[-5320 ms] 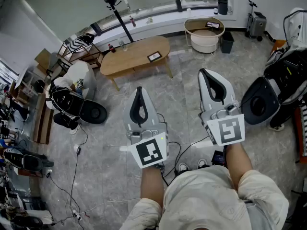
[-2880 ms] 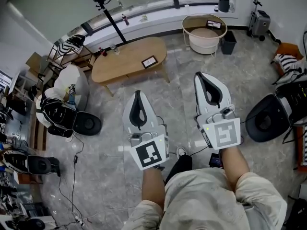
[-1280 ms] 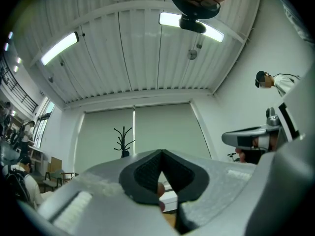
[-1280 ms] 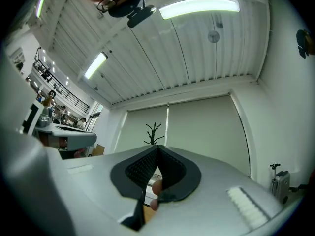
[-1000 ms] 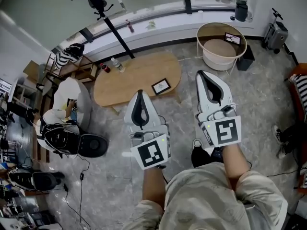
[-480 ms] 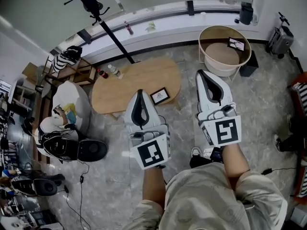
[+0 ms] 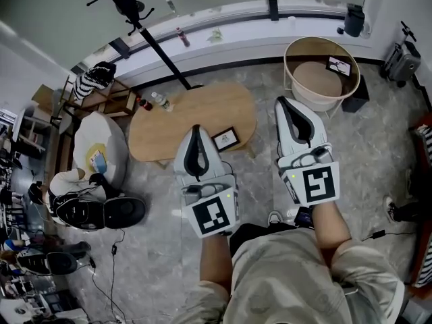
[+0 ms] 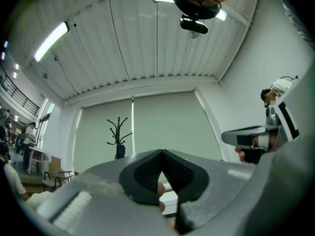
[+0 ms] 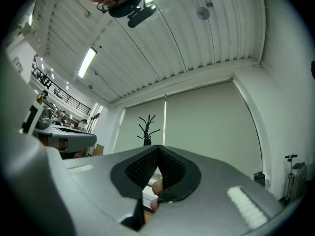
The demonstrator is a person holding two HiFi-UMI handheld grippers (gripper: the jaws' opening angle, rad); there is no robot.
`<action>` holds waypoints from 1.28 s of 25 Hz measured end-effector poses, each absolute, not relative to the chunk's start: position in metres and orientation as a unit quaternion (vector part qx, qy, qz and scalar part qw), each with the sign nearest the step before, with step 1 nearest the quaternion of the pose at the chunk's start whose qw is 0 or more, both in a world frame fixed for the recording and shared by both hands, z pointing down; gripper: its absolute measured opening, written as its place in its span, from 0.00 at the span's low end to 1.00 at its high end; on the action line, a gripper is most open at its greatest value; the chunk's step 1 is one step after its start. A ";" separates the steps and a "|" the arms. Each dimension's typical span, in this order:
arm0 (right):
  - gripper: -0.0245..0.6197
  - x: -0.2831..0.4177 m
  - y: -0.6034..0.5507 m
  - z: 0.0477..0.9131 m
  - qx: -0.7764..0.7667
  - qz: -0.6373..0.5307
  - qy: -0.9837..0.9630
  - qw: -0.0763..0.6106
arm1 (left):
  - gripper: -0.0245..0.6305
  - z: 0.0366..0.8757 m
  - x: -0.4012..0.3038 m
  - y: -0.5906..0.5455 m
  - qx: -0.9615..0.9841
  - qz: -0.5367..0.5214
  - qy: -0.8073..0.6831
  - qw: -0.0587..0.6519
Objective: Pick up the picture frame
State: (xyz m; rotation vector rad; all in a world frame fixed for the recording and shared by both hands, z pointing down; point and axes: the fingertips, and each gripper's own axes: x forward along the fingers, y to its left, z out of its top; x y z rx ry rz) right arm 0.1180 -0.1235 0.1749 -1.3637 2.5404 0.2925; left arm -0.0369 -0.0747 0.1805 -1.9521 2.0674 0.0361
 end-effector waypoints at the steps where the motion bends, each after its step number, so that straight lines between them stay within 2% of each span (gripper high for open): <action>1: 0.04 0.117 -0.126 0.176 -0.466 0.100 0.871 0.121 | 0.04 0.181 -0.038 -0.077 -0.679 0.011 0.719 0.149; 18: 0.04 0.050 -0.200 0.191 -0.482 0.118 0.863 0.097 | 0.04 0.201 -0.109 -0.158 -0.682 0.029 0.717 0.140; 32: 0.04 -0.053 -0.287 0.181 -0.489 0.118 0.860 0.088 | 0.04 0.187 -0.212 -0.242 -0.690 0.034 0.710 0.134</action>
